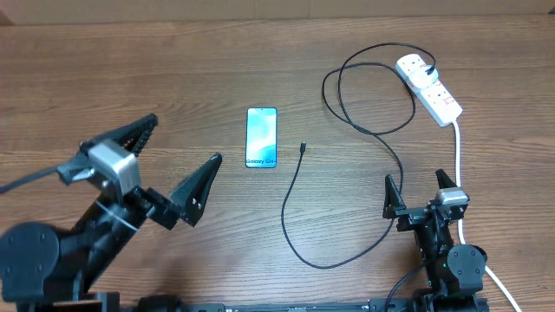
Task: Plug charger to phone and switch on socket
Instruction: 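Move the left gripper forward over the Galaxy phone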
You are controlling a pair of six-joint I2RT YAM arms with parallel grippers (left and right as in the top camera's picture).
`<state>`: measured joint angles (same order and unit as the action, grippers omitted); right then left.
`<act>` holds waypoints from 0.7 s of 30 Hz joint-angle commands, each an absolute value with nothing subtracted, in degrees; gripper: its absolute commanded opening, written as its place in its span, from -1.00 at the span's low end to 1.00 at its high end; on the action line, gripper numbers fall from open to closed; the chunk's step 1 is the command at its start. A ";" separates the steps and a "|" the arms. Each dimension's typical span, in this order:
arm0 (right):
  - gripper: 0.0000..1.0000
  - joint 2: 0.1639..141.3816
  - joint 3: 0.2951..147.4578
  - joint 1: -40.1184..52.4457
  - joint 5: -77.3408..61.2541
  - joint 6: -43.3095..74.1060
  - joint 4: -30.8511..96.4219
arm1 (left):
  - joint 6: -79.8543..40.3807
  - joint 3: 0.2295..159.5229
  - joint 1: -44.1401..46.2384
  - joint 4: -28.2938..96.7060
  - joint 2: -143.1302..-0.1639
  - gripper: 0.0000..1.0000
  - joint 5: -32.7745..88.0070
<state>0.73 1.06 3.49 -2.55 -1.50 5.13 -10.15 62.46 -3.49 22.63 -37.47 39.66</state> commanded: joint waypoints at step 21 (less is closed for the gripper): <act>1.00 0.19 0.47 3.90 -2.20 -1.30 4.78 | -9.02 98.65 -3.09 72.84 -73.10 1.00 32.62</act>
